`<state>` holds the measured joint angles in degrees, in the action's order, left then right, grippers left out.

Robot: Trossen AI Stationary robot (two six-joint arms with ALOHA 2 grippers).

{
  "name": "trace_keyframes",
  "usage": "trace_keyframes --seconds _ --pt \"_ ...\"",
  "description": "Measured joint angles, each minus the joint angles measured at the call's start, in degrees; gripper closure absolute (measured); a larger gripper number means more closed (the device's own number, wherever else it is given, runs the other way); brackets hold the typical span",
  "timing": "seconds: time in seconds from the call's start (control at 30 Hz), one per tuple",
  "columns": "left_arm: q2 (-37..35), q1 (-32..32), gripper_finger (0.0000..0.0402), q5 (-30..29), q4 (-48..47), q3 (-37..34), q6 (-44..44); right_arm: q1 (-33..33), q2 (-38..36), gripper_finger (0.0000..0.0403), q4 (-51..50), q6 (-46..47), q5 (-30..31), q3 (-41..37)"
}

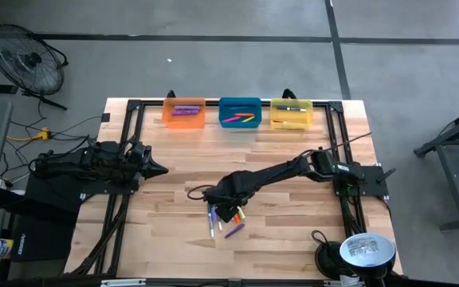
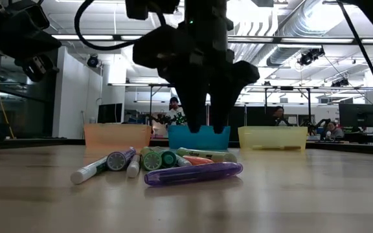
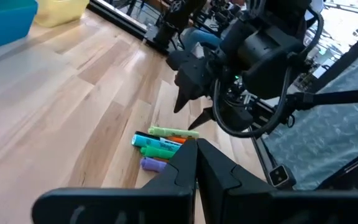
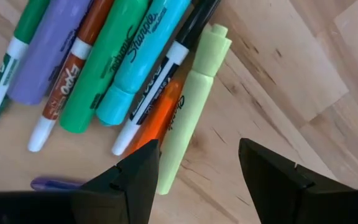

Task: Pick & Place Markers
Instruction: Put the light green highlighter into the orange bin

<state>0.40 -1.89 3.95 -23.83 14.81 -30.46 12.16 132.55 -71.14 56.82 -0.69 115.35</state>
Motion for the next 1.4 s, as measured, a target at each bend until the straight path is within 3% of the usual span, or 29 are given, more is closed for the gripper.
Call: trace_keyframes --seconds 1.4 --pt "0.00 0.00 0.0401 -2.06 -2.14 0.00 0.13 -0.34 4.39 0.0195 -0.02 4.18 1.94 0.06"
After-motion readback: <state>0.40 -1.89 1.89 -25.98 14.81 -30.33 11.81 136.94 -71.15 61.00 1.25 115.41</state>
